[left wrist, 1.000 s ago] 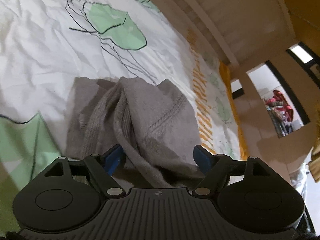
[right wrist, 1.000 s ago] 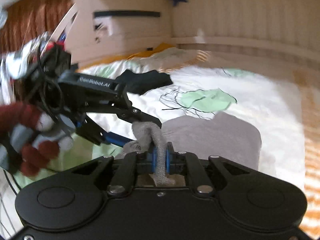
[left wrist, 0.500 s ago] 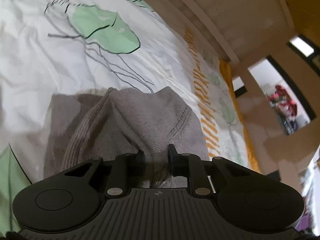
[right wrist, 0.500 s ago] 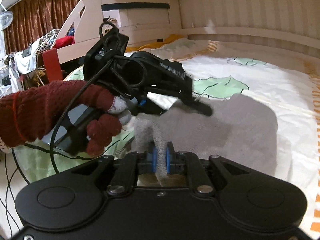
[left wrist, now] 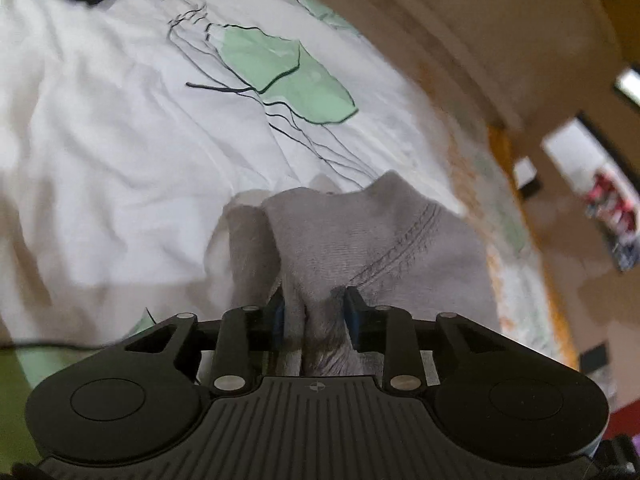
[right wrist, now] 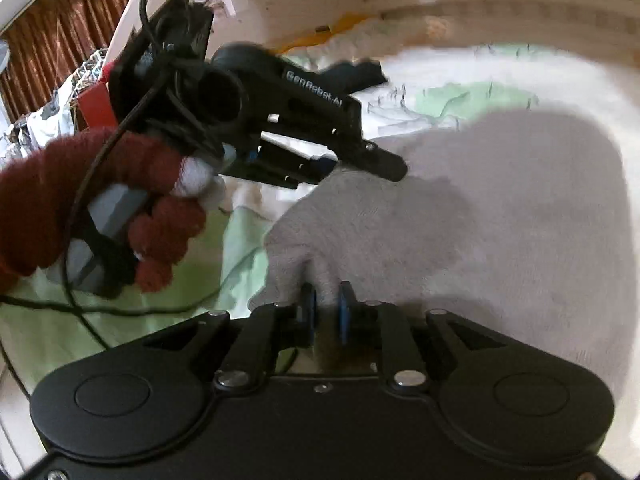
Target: Fold large clothes
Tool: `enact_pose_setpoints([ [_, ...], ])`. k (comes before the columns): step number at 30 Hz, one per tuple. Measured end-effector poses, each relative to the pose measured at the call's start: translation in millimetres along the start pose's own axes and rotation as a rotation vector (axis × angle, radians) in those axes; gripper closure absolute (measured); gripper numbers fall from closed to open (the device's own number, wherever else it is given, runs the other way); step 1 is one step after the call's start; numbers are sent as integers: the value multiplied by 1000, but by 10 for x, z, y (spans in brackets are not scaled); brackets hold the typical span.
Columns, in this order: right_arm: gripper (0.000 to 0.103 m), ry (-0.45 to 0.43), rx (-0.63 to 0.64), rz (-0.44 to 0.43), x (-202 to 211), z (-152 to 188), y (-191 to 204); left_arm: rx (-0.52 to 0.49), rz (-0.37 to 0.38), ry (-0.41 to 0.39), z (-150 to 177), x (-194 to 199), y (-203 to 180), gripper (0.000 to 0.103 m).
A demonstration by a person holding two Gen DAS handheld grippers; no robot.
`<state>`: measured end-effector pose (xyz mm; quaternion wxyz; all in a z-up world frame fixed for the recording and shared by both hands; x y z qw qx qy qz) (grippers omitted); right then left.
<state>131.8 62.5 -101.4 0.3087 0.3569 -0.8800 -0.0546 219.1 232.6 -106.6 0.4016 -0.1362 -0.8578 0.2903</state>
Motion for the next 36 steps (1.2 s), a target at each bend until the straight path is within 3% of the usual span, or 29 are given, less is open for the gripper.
enact_pose_setpoints([
  [2, 73, -24, -17, -25, 115, -43, -34, -14, 18, -10, -10, 31, -46, 71],
  [4, 51, -60, -3, -33, 311, -140, -64, -34, 12, -15, -13, 43, -77, 69],
  [6, 46, -101, 13, -29, 474, -267, -134, -18, 15, -18, 3, 19, -79, 68],
  [12, 46, -183, 2, 100, 535, -758, -579, 18, 32, -18, -17, 47, -11, 65],
  [15, 46, -159, -23, 165, 291, -865, -836, 2, 27, -20, -26, 46, -34, 61],
  [16, 46, -114, -29, 185, 157, -847, -919, -6, 24, -20, -29, 56, -48, 59],
  [18, 46, -21, -46, 189, -99, -734, -1048, -45, 3, -22, -35, 107, -107, 59],
  [20, 46, -58, -53, 168, -101, -715, -1046, -128, -25, -38, -37, 214, -224, 57],
  [24, 46, -43, -46, 163, 39, -776, -991, -255, -25, -56, 65, 499, -480, 50],
  [28, 46, -60, -69, 147, 183, -773, -999, -371, 35, 28, 329, 642, -625, 46],
  [31, 45, -66, -52, 165, 289, -705, -1003, -462, -21, 119, 508, 601, -585, 45],
  [36, 40, -56, -63, 191, 608, -508, -976, -367, -131, 160, 452, 520, -294, 45],
])
Point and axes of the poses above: each gripper's, at about its wrist camera, not at the fingertips, and x roughly against the way its jaws point, y to its left, z to its underside, the point moved 3 cm from there along -x, roughly the way its jaws point, and after that the axes turned 4 degrees about -y, right-handed, at the moved point
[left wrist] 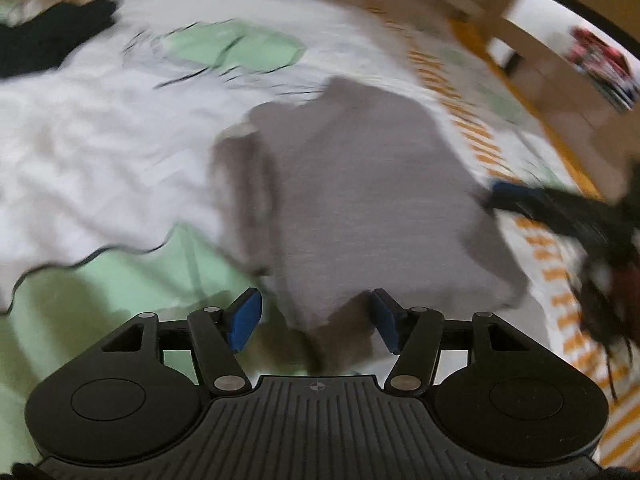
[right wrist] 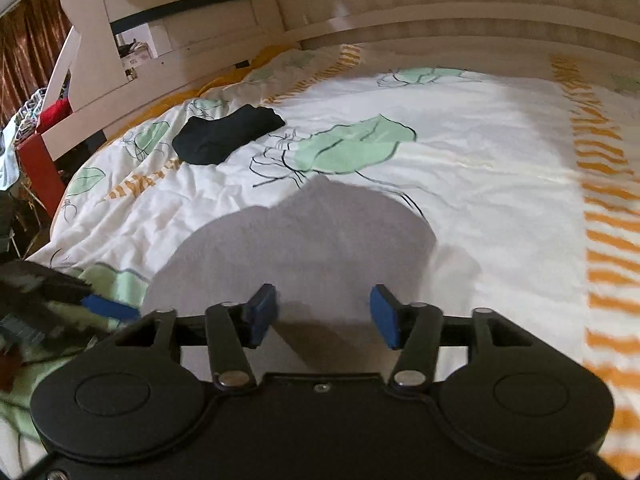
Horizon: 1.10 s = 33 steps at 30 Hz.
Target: Fold large clothes
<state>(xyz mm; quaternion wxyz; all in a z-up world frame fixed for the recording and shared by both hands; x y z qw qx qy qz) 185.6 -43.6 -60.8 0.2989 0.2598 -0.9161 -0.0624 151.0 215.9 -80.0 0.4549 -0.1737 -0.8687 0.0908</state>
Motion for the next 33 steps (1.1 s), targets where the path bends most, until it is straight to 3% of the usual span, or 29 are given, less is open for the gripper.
enact_pose_setpoints([
  [3, 39, 13, 7, 7, 214, 172, 36, 66, -11, 11, -10, -58, 143, 44],
  [7, 30, 42, 78, -5, 380, 396, 221, 46, -18, 19, -26, -94, 128, 44],
  [11, 29, 114, 122, 50, 242, 505, 270, 64, -9, 21, 6, -74, 131, 43],
  [15, 28, 220, -24, 38, 98, 616, 8, 122, 24, -19, -14, 4, 187, 43],
  [18, 26, 193, -37, -37, 222, 540, -24, 220, 103, -128, -105, 177, 259, 38],
  [19, 23, 159, -80, -79, 283, 472, -67, 259, 133, -168, -141, 233, 286, 32],
  [20, 19, 124, -125, -115, 324, 410, -119, 297, 159, -200, -179, 269, 307, 26],
  [21, 8, 90, -168, -141, 354, 344, -178, 329, 182, -220, -218, 275, 328, 23],
  [22, 0, 54, -215, -162, 357, 263, -260, 356, 197, -220, -259, 247, 344, 23],
  [27, 0, 2, -401, -203, 46, 58, -638, 331, 161, -132, -406, -110, 270, 23],
  [33, 0, 95, -620, -294, -534, 204, -923, 336, 168, -41, -398, -473, 323, 23],
])
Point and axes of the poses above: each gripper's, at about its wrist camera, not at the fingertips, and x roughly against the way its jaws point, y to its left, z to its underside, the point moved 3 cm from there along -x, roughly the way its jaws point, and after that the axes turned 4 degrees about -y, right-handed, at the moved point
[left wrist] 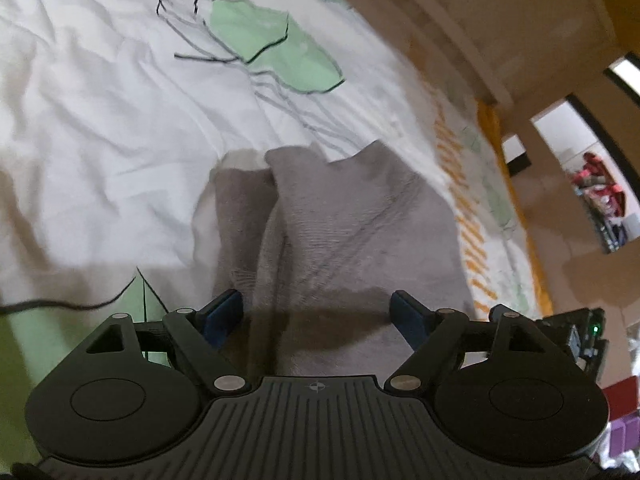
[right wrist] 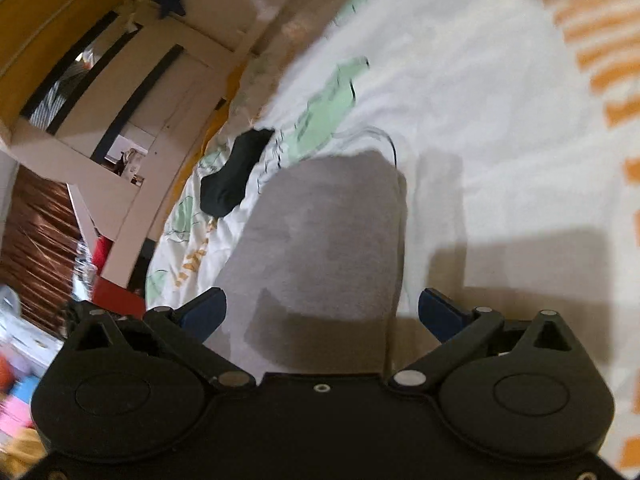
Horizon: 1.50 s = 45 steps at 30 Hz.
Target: Fold large clothes
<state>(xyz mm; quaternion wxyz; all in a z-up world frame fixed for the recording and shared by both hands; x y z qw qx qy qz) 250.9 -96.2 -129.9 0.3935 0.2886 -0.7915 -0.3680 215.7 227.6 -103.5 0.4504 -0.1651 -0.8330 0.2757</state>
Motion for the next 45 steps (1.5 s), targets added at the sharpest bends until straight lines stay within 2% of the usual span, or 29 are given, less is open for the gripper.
enact_pose_setpoints([
  [3, 0, 34, -4, -45, -187, 0, -56, -10, 10, 32, -27, -110, 31, 21],
  [6, 0, 45, -17, -114, -300, -60, -48, -20, 33, 56, -65, -193, 19, 13],
  [8, 2, 56, -23, -130, -336, -89, -39, -23, 56, 63, -72, -238, 13, 8],
  [10, 40, 74, 16, -90, -375, -87, -24, -55, 77, 65, -63, -282, -37, 8],
  [13, 44, 65, 85, -70, -301, -99, 60, -129, 95, 62, -58, -323, -173, 7],
  [16, 46, 62, 251, -25, -198, -162, 302, -154, 110, 61, -101, -431, -362, 7],
  [19, 46, 71, 316, 23, -55, -322, 353, -170, 143, 65, -183, -646, -618, 8],
  [26, 46, -14, 362, 217, 605, -850, -25, -311, 194, 83, -350, -1443, -1539, 10],
  [29, 44, -51, 348, 323, 877, -1004, -281, -395, 128, 58, -334, -1689, -1740, 11],
  [32, 32, -66, 319, 473, 930, -992, -594, -443, 75, 54, -250, -1846, -1775, 8],
  [34, 14, -109, 341, 507, 929, -923, -704, -469, 53, 37, -217, -1827, -1779, 8],
  [39, 14, -150, 437, 557, 945, -889, -530, -467, 18, -21, -226, -1568, -1787, 9],
  [42, 12, -200, 513, 591, 1072, -827, -305, -492, -41, -133, -175, -1256, -1832, 10],
  [45, 4, -254, 544, 602, 1200, -777, -83, -503, -92, -228, -114, -977, -1923, 10],
])
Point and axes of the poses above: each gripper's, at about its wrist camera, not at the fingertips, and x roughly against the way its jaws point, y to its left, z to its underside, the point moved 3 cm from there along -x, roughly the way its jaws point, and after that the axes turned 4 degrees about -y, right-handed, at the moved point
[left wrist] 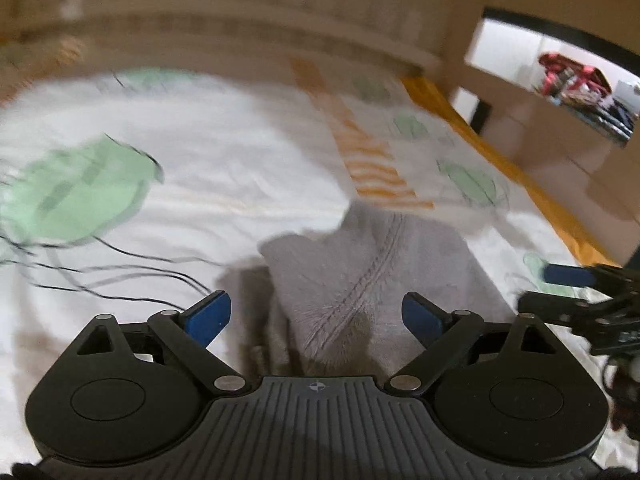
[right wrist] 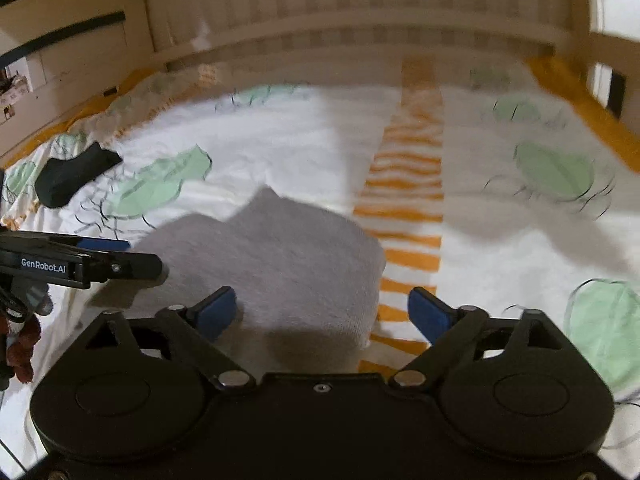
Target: Fold large clothes
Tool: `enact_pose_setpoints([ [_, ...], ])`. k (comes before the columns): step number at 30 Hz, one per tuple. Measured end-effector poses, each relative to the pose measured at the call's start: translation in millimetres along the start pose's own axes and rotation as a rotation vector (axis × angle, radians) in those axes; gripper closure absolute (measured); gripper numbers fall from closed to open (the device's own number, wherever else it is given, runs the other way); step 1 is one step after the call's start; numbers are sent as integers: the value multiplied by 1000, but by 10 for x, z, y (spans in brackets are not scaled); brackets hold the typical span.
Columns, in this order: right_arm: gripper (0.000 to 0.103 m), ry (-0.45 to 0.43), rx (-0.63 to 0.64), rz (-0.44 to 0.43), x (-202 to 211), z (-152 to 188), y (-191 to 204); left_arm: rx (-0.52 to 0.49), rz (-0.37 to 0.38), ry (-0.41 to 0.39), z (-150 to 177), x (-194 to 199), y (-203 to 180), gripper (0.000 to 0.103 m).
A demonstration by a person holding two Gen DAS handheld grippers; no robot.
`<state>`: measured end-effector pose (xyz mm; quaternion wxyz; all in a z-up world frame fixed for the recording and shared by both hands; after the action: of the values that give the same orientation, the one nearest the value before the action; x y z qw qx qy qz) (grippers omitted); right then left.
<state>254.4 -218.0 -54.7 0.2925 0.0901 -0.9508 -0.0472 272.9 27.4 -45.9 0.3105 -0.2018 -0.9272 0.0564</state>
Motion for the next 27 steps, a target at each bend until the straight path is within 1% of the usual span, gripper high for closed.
enact_pose_setpoints([
  [1, 1, -18, 3, 7, 59, -19, 29, -5, -24, -24, 3, 117, -28, 10],
  [4, 1, -59, 10, 30, 316, -6, 120, -12, -81, -87, 6, 444, -140, 9],
  [7, 1, -80, -6, 40, 525, 26, 193, -26, -143, -127, 7, 697, -287, 9],
  [9, 1, -82, -33, 37, 648, 63, 234, -41, -188, -146, 16, 830, -409, 9],
  [12, 1, -86, -42, 35, 789, 123, 313, -48, -235, -161, 81, 1015, -543, 9],
  [13, 1, -90, -40, 39, 842, 143, 344, -46, -248, -158, 111, 1069, -576, 9],
  [15, 1, -94, -41, 48, 923, 178, 386, -38, -267, -126, 163, 1131, -631, 9],
  [17, 1, -94, -51, 62, 996, 218, 419, -25, -279, -90, 212, 1167, -667, 9],
  [21, 1, -87, -68, 77, 1124, 328, 461, -12, -291, -46, 347, 1226, -726, 9],
  [24, 1, -89, -84, 81, 1183, 432, 464, -1, -307, -24, 451, 1277, -757, 9],
  [27, 1, -91, -76, 93, 1207, 526, 467, 8, -312, -20, 510, 1325, -782, 9],
])
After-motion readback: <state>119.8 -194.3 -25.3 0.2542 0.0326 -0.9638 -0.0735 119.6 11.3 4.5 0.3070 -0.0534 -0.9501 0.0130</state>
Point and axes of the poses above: each gripper's, at about its wrist camera, not at the fingertips, and x roughly against the way its jaws point, y to its left, z to its underside, the point moved 3 cm from there along -x, roughly the way its jaws point, and after that the axes turned 4 degrees about -y, right-handed, at the moved point
